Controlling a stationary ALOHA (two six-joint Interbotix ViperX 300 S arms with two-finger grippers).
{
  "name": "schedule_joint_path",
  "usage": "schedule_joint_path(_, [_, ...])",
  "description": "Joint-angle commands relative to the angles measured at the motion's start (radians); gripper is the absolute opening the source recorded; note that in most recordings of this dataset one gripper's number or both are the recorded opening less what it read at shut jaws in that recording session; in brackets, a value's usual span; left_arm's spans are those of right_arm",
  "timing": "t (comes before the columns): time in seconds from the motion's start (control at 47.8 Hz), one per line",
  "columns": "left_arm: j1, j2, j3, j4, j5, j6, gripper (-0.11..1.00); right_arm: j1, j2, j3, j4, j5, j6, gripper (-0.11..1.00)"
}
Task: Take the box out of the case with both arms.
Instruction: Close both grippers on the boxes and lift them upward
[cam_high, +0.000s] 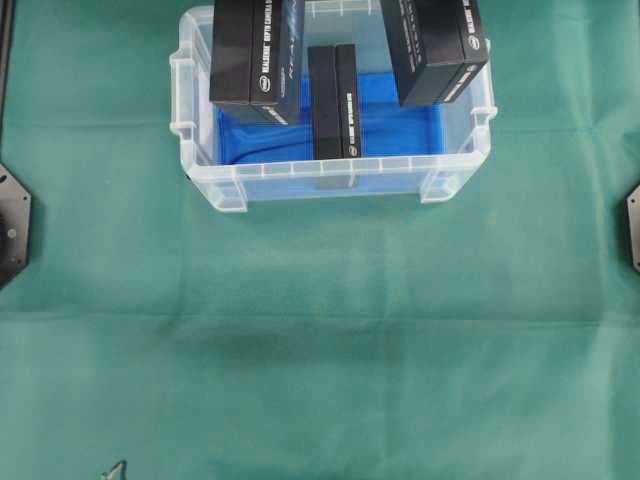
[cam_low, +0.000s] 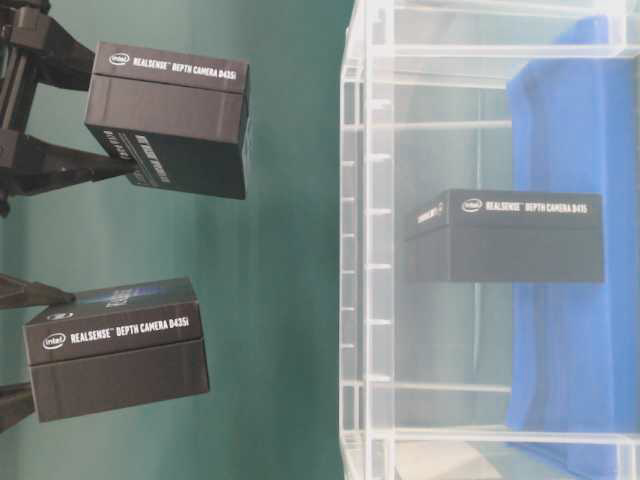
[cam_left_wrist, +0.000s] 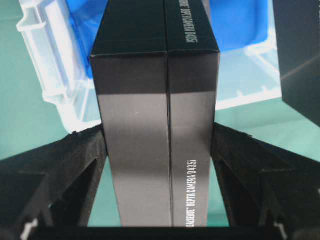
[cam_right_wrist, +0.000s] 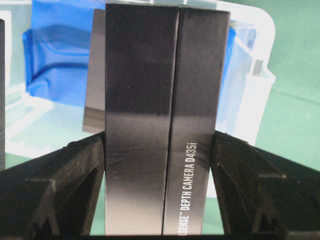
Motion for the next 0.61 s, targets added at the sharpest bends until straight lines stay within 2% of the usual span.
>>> schedule_joint_path(0.0, [-0.002,-0.023,-0.025,0.002,-0.003,0.0,0.62,0.002,-0.038,-0.031,-0.003,-0.002,-0.002,0.66])
schedule_joint_path(0.586, [-0.002,-0.029,-0.009,0.003,-0.003,0.0,0.62,0.003,-0.038,-0.029,-0.003,-0.003,-0.002,0.66])
